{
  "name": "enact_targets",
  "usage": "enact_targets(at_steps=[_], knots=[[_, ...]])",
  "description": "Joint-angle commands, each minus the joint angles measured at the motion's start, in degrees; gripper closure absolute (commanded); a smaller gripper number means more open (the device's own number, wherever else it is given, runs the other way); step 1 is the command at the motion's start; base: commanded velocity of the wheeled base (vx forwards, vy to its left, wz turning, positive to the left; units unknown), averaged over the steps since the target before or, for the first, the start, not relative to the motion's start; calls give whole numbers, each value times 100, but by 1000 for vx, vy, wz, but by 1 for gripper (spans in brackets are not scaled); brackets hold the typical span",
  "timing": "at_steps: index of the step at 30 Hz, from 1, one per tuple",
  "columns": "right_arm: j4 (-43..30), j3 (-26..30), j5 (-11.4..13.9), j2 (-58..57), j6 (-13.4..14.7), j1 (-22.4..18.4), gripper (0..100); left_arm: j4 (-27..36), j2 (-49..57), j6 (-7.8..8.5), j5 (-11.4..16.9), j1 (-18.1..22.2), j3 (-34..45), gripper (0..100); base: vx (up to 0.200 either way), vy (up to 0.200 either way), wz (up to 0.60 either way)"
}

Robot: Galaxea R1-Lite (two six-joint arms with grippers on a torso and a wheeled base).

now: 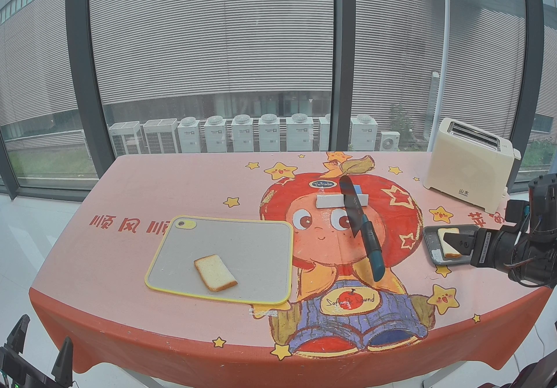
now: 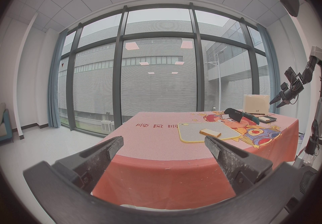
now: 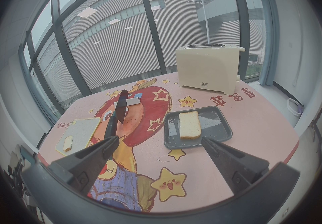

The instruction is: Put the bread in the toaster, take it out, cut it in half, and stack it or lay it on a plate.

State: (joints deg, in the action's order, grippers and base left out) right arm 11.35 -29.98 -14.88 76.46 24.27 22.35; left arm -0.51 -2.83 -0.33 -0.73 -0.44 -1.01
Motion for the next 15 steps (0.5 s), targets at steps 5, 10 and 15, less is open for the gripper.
enact_targets(at_steps=[5,10,15], knots=[[16,36,3,1,-1,15,0,-2,-7,-11,-6,0,101,0,0,0,0],[16,36,12,-17,-1,15,0,-2,-7,-2,12,0,101,0,-40,0,0],[52,97,29,18,-1,51,0,-2,-7,-2,3,0,101,0,-200,0,0]])
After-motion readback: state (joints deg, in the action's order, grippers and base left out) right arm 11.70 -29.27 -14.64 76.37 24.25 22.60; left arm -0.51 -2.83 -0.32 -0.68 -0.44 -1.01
